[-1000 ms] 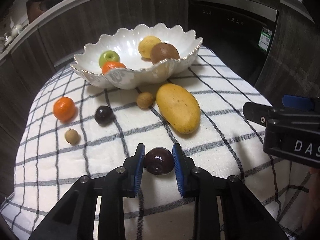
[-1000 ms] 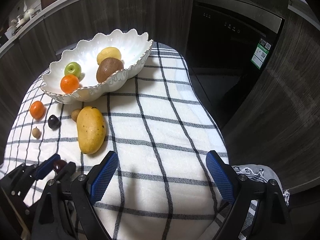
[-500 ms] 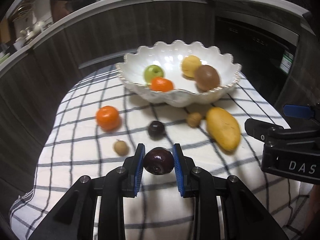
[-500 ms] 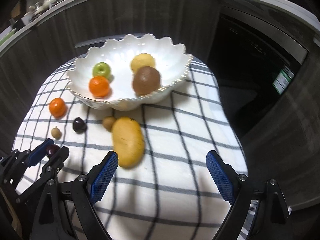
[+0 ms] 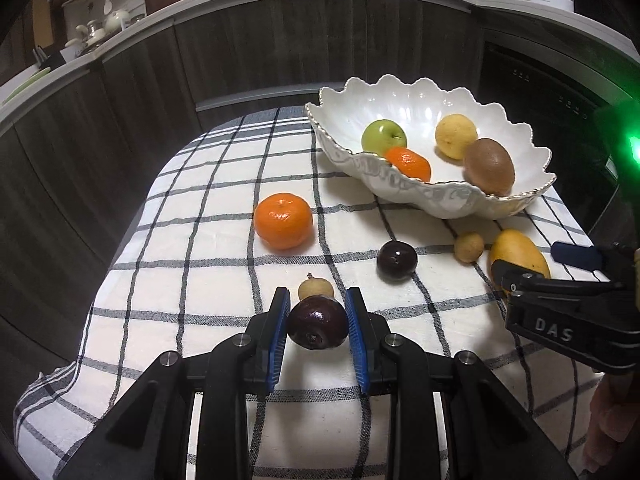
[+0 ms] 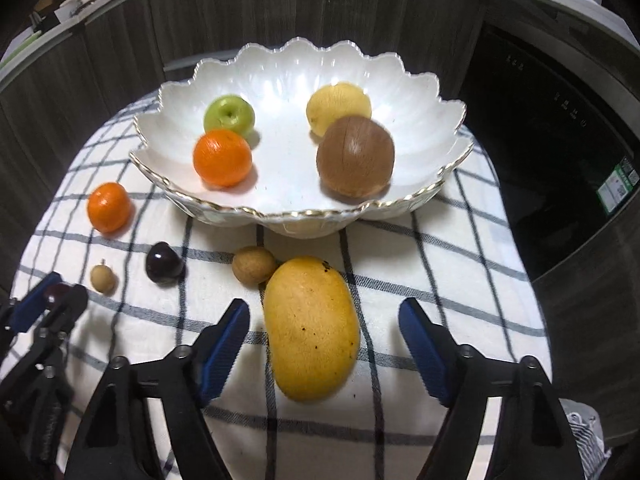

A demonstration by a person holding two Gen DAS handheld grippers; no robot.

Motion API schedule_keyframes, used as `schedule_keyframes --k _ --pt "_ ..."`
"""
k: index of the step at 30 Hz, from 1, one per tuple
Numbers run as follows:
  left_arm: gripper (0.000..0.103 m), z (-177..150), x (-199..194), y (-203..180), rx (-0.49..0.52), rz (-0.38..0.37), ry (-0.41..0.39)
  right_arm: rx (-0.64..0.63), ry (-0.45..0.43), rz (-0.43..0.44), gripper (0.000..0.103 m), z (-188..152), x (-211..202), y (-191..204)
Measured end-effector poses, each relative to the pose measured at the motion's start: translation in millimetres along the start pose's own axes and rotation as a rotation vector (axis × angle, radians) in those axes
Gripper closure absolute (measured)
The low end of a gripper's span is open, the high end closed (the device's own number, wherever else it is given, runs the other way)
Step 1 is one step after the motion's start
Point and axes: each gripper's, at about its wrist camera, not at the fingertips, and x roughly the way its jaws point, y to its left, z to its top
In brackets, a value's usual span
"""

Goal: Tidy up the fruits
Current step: 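Lift the plum with the left tool while the right tool grasps the yellow mango, then carry the plum and mango over the bowl with both tools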

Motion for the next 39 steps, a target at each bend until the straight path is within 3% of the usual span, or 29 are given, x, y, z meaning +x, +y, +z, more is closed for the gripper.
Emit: schedule_keyframes --k 7,26,32,39 --pt "0.074 0 2 -1 0.002 0.0 0.006 0.008 0.031 0.034 0.052 -7 18 1" --pt "0.074 5 -12 -8 0.014 -0.028 -0.019 -0.004 -0.041 0.056 0.053 -9 -27 -5" --pt "0.074 22 -29 -13 0.019 -0.049 -0.058 -0.004 -0.075 0.077 0.053 -3 -48 -7" --pt "0.074 59 -31 -23 0.037 -0.077 -0.08 -0.007 -0.143 0.069 0.053 26 -69 -17"
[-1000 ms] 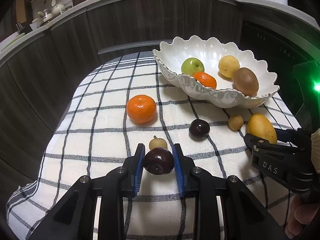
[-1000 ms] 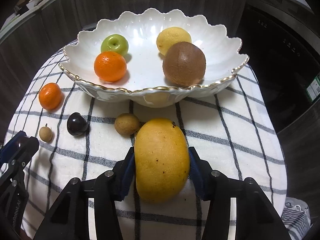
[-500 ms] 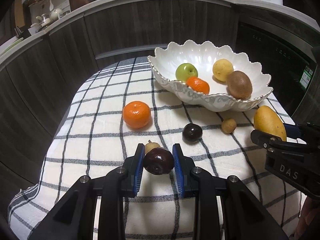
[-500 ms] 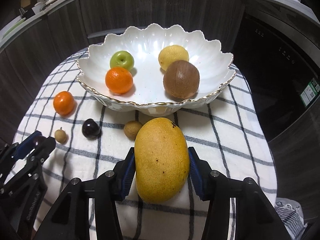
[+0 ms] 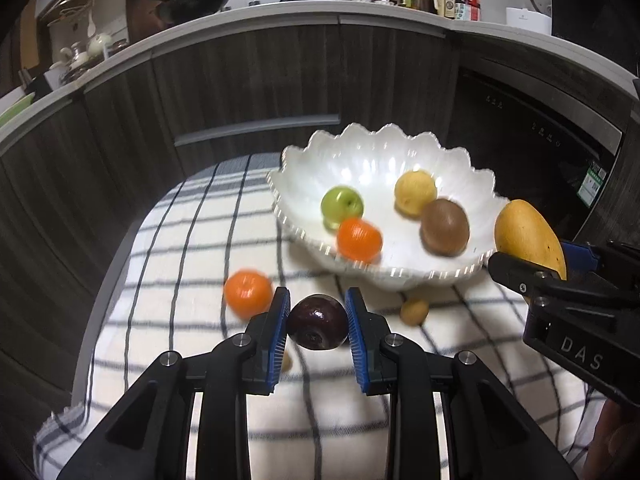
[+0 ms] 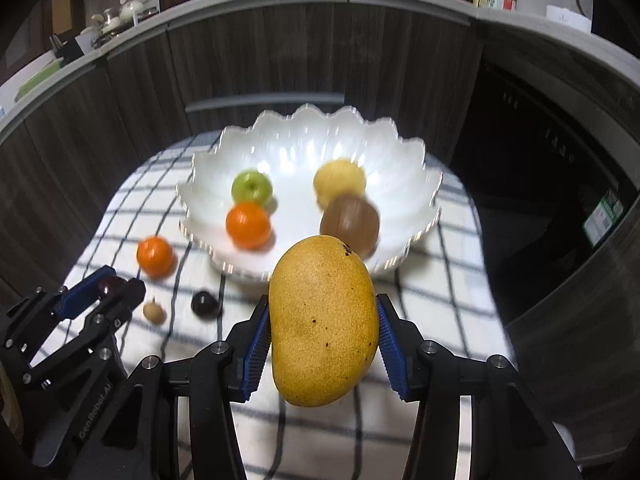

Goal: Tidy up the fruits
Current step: 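Carry the plum and mango over the bowl with both tools, then open both tools to drop the plum and mango into the bowl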

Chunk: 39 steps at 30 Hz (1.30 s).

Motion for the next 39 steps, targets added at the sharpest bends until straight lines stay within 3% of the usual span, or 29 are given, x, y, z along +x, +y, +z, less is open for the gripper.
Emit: schedule_keyframes --k 6,14,22,33,36,38,39 --pt "0.074 48 13 -3 0.002 -0.016 -0.043 0.002 -0.037 -0.017 0.053 33 3 -14" --pt "0.074 92 58 -8 0.004 -0.038 -0.041 0.015 -0.042 -0.044 0.053 77 32 -32" --pt "0.074 127 113 -12 0.032 -0.058 -0.002 0.028 0.011 -0.058 0.053 114 81 -47" --pt "0.074 151 168 -17 0.029 -0.092 0.09 0.047 0.106 -0.069 0.053 126 126 -55" --pt "0.062 148 174 -19 0.033 -0.1 0.109 0.059 0.123 -0.073 0.053 125 132 -57" --pt "0.044 147 174 -20 0.037 -0.082 0.108 0.061 0.127 -0.075 0.052 123 134 -57" --pt "0.041 146 174 -20 0.04 -0.069 0.105 0.06 0.129 -0.077 0.052 122 134 -57"
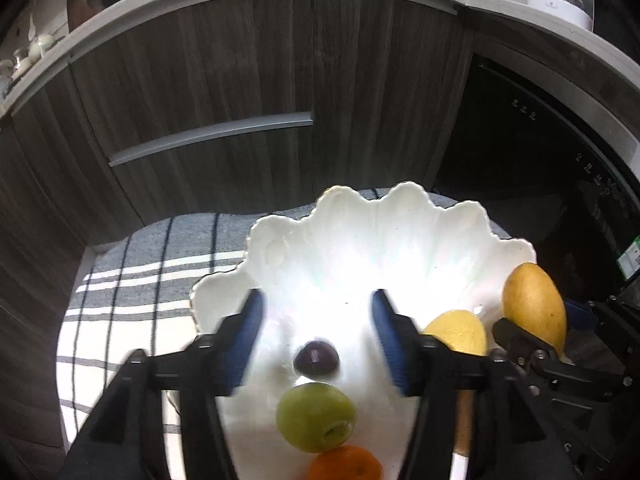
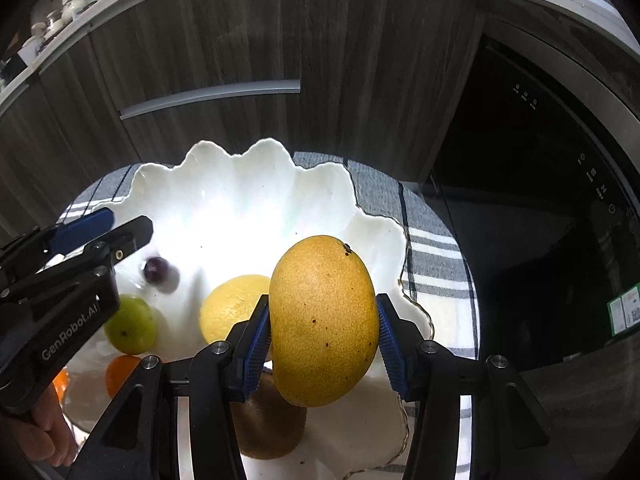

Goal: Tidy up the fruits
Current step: 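Open both tools to drop the plum and mango into the bowl, then move both open tools back toward the small tan fruits on the cloth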

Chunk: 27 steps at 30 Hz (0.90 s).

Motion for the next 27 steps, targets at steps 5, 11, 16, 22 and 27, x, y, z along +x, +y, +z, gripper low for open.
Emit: schedule_keyframes --k 5,11,16,22,27 --pt "0.036 -4 1 3 -0.013 0.01 0.019 0.003 0.012 -0.016 0.051 -3 2 0" --pt "0.032 -8 -11 14 -0.057 0.013 0.016 0.0 -0.071 -0.09 0.028 -1 -18 6" --pt "0.025 -12 -35 19 -0.074 0.031 -0.007 0.011 -0.096 -0.092 0.028 -1 -38 11" --pt "0.016 -22 -75 26 -0.084 0.062 -0.045 0.04 -0.123 -0.075 0.022 -9 -63 14" --pt "0.016 -29 -104 31 -0.1 0.08 -0.071 0.049 -0.128 -0.068 0.022 -14 -82 21"
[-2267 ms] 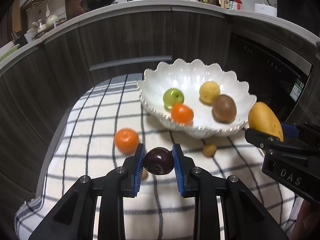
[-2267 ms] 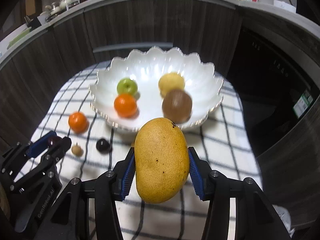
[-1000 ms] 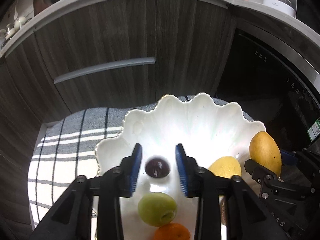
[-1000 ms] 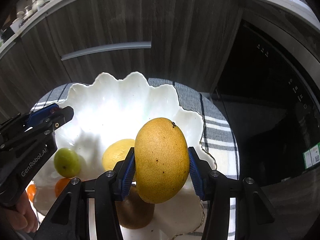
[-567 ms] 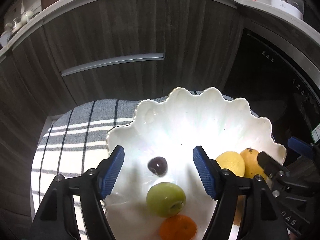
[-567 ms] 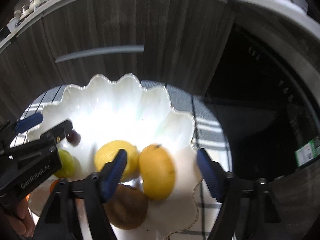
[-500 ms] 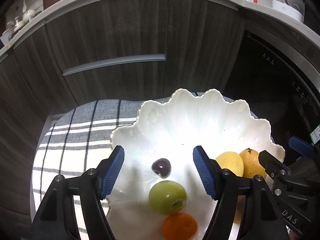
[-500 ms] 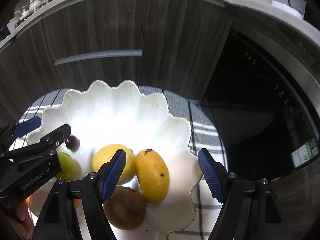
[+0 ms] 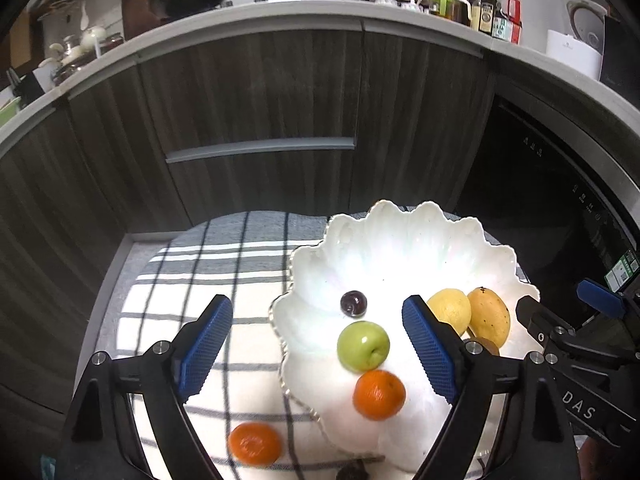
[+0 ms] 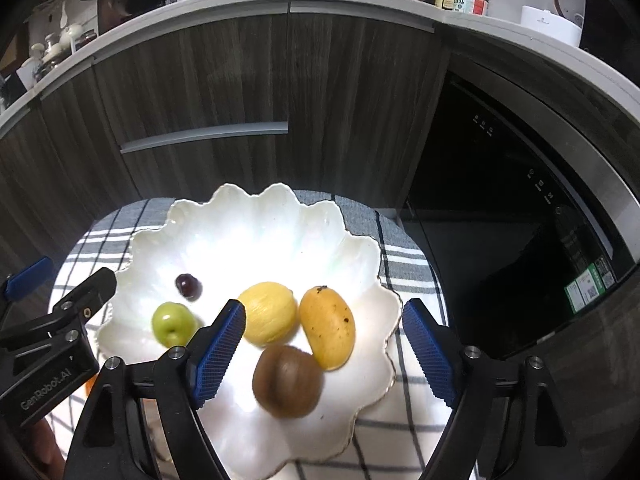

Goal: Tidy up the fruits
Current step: 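Move both open tools back toward the small tan fruits on the cloth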

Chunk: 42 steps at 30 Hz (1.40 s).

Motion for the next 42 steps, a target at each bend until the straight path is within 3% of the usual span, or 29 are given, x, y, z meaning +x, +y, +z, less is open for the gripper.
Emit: schedule_keyframes --k 3,18,42 --pt "0.016 -4 -17 4 -0.001 0.028 -0.011 -0.002 -0.013 0.013 0.022 -4 -15 4" --pt "0.015 -47 -81 24 -0.067 0.02 -0.031 -0.039 -0.086 0.079 0.022 -36 -79 20" --pt "0.015 -101 -103 37 -0.106 0.044 -0.022 -0.085 -0.084 0.113 0.022 -85 -102 34"
